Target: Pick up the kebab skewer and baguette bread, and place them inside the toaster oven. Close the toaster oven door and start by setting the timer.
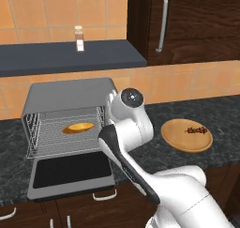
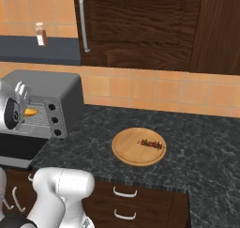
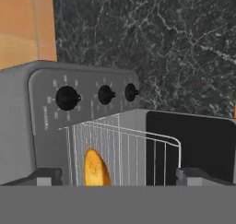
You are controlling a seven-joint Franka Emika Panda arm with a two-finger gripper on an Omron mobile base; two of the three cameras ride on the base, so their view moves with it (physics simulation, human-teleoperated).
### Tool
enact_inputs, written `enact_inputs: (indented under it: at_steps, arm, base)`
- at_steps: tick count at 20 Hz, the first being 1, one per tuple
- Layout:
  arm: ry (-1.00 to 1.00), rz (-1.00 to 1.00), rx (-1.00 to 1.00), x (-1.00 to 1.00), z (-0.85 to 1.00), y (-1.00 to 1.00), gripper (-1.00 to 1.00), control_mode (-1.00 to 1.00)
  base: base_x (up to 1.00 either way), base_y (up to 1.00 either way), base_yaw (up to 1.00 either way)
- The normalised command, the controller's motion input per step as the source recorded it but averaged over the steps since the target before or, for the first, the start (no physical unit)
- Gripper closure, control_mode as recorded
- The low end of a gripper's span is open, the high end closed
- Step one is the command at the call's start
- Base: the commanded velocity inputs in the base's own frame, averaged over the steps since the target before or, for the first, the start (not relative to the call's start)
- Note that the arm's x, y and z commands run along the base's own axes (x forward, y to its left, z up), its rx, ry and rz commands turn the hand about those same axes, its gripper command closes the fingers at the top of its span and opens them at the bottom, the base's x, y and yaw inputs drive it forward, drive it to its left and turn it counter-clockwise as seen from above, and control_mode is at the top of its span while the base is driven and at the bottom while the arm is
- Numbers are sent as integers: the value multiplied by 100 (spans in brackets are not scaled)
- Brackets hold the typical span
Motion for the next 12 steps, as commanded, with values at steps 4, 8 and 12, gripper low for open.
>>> enact_inputs:
  at_steps: [4,8,12]
  arm:
    - [27,0,0,-10,44,-94,-100,-100]
    - [26,0,0,-15,23,-97,-100,-100]
    - [21,-1,0,-21,1,-63,-100,-100]
  base:
    - [0,0,0]
    - [0,0,0]
    - [0,0,0]
